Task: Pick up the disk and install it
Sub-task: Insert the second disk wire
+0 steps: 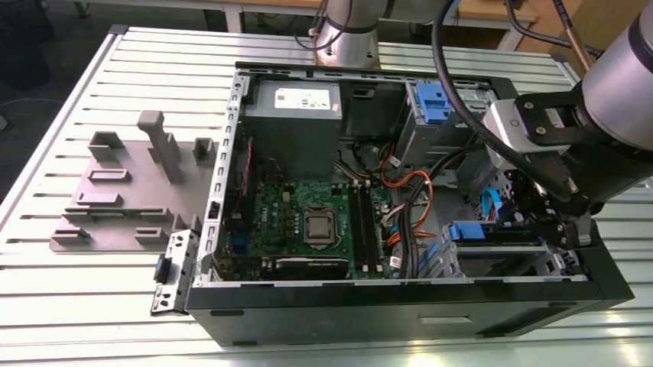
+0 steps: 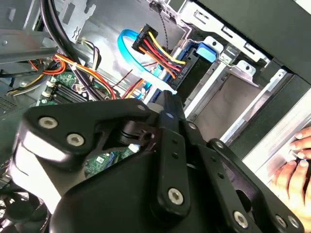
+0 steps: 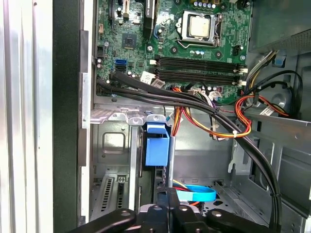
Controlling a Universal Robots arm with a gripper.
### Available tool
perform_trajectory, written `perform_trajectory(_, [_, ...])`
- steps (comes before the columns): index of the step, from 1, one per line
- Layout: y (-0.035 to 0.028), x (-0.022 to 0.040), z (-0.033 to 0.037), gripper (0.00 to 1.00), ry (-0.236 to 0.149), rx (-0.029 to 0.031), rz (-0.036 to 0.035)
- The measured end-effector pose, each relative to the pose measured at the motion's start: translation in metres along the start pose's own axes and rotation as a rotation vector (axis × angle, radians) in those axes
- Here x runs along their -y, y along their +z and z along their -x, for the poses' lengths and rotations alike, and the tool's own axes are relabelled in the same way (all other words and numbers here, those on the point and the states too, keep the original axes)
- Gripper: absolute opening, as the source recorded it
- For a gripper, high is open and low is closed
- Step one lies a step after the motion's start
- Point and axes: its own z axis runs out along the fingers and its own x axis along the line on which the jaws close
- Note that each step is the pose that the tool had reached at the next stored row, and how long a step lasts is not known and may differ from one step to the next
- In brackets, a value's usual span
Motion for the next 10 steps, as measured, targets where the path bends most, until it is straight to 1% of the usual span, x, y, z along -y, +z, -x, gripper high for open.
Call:
perform_trajectory(1, [0.0000, 0.0000, 0.0000, 0.11, 0.000, 0.0000, 0.0000])
perform_trajectory(10, [-0.0003, 0.0001, 0.0000, 0.11, 0.000, -0.0001, 0.0000])
